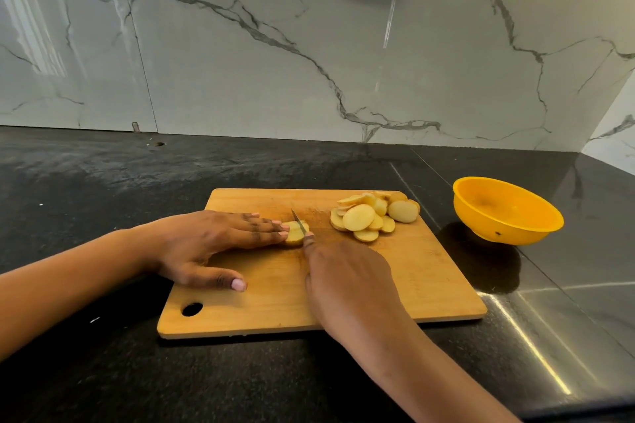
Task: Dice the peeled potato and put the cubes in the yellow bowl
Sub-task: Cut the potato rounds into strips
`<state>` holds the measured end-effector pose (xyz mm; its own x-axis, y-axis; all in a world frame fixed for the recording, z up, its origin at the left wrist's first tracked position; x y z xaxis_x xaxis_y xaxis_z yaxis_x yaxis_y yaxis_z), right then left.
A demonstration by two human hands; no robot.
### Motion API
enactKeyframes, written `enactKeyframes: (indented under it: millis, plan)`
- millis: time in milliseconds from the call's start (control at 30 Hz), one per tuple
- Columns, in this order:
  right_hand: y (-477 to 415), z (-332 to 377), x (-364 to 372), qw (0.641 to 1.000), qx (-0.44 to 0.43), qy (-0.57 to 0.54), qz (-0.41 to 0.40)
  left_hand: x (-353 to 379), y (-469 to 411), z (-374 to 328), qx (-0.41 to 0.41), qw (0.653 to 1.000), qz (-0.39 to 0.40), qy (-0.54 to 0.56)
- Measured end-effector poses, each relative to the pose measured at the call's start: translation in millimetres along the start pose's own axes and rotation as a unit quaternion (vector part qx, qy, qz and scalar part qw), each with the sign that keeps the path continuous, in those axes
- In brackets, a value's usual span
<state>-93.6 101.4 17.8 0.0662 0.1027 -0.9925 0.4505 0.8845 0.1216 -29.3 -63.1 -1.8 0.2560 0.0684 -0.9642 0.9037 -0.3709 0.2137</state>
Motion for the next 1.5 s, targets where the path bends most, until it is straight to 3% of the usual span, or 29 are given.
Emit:
enactKeyframes:
  millis: [333,533,800,1067,1500]
  plan:
    - [48,-3,7,0.998,0.001,0.0,0.059,1,0,-2,-0.012,1.0,0.003,-0.016]
    - [39,-8,-5,0.999,0.026,-0.031,-0.022,1,1,-2,-0.013,1.0,0.003,-0.014]
    - [33,2,1,0.998,0.024,-0.056,-0.031,2,1,-2,-0.02,1.0,0.005,-0.018]
    - [70,-3,-6,0.995,0.016,-0.055,0.078,2,1,-3,-0.009,1.0,-0.003,-0.015]
    - [58,-11,-10,0.998,0.021,-0.058,-0.003,1,1,-6,0.009,1.0,-0.007,-0.003]
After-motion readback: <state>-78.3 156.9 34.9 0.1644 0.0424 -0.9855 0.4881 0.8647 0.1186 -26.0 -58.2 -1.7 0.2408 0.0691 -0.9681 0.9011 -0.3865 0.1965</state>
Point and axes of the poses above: each hand's wrist, its own y-axis away from the middle knuckle, its own x-axis out of the palm, z = x × y, the point moved 5 cm from there along -y, towards the middle knuckle, and after that the axes turned 15 degrees about z, right-handed, at the moved point
